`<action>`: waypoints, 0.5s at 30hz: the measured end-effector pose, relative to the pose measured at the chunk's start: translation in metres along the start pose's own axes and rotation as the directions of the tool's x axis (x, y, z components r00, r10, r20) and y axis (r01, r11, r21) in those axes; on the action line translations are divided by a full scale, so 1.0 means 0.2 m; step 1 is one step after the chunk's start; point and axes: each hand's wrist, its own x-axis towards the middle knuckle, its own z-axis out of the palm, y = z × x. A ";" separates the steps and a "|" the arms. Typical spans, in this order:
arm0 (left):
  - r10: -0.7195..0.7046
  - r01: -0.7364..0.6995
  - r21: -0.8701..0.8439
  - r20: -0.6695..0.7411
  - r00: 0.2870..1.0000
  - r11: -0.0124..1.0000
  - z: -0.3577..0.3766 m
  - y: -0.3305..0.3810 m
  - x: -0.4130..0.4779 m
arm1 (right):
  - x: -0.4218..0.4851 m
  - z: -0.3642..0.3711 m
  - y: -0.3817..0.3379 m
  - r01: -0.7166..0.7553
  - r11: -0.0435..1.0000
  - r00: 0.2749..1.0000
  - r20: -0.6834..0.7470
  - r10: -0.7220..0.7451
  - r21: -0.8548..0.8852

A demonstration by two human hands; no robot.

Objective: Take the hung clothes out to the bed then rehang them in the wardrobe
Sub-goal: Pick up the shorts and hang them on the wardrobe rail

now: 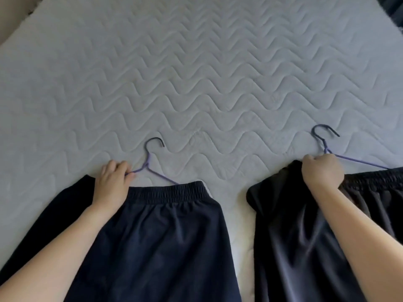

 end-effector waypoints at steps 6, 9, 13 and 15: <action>0.011 0.005 -0.062 0.267 0.964 0.998 -0.22 0.01 -0.05 | -0.18 -0.24 0.08 -0.007 0.892 0.993 0.106 -0.046 0.453; -0.010 0.086 -0.245 0.295 0.955 0.966 -0.46 0.03 -0.12 | -0.36 -0.48 0.13 -0.012 0.762 0.997 0.063 -0.038 0.647; 0.045 0.096 -0.349 0.377 0.925 0.932 -0.85 0.06 -0.34 | -0.65 -0.89 0.20 -0.007 0.679 1.000 -0.001 0.011 0.734; 0.049 0.102 -0.353 0.395 0.917 0.930 -1.05 0.06 -0.48 | -0.78 -1.15 0.22 -0.012 0.649 1.000 0.004 0.014 0.761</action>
